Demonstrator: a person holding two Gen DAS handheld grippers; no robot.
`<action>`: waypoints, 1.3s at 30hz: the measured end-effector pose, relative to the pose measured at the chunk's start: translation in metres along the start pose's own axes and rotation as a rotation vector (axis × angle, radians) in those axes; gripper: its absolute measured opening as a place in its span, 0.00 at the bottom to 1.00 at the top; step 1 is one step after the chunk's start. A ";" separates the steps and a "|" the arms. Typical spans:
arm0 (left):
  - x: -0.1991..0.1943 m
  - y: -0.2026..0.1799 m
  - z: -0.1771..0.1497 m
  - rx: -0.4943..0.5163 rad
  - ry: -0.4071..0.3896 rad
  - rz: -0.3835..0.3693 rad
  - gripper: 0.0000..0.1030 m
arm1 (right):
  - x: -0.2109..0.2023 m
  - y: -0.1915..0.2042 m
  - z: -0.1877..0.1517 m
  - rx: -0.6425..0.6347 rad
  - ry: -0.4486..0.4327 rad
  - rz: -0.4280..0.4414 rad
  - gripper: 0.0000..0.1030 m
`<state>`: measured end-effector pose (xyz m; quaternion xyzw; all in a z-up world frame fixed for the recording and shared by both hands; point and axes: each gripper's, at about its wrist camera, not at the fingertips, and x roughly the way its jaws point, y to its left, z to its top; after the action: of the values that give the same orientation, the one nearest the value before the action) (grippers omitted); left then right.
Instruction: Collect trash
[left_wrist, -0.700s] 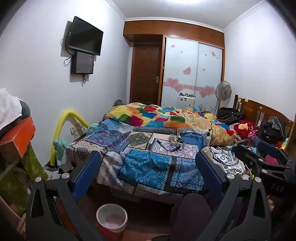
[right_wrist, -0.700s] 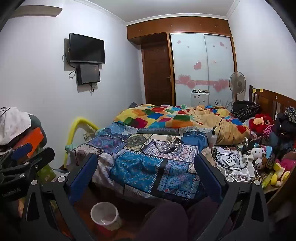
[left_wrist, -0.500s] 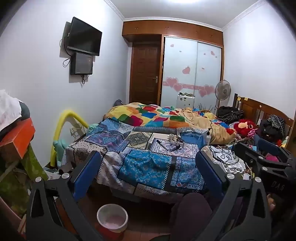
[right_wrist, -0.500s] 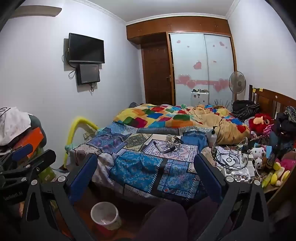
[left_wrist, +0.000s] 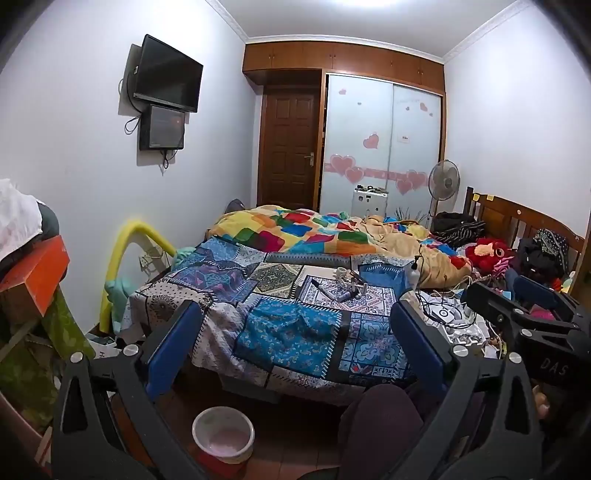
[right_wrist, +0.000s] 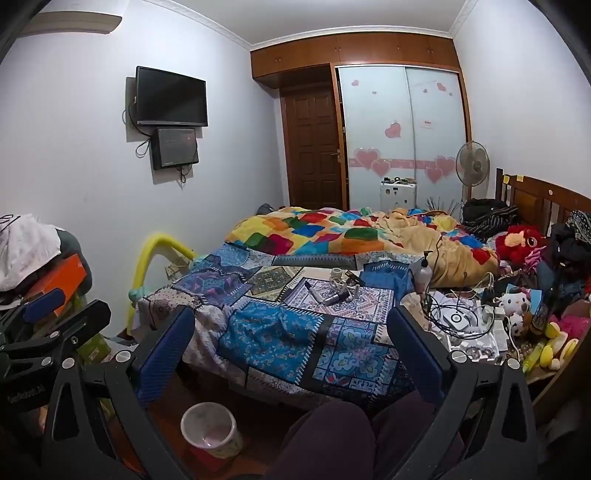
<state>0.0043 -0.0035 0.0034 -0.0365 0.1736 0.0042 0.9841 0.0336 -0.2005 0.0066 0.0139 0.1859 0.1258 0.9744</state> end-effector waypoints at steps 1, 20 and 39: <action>-0.001 0.000 -0.001 -0.001 -0.001 -0.001 1.00 | 0.000 0.000 0.000 0.000 0.001 0.001 1.00; -0.002 -0.004 -0.004 0.006 -0.001 -0.002 1.00 | -0.001 0.000 -0.001 0.001 0.001 0.001 1.00; -0.002 -0.005 -0.005 0.005 0.000 -0.005 1.00 | -0.002 0.001 -0.001 0.000 -0.001 0.001 1.00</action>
<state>0.0005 -0.0089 -0.0007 -0.0346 0.1735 0.0013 0.9842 0.0309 -0.1999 0.0067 0.0138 0.1853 0.1262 0.9744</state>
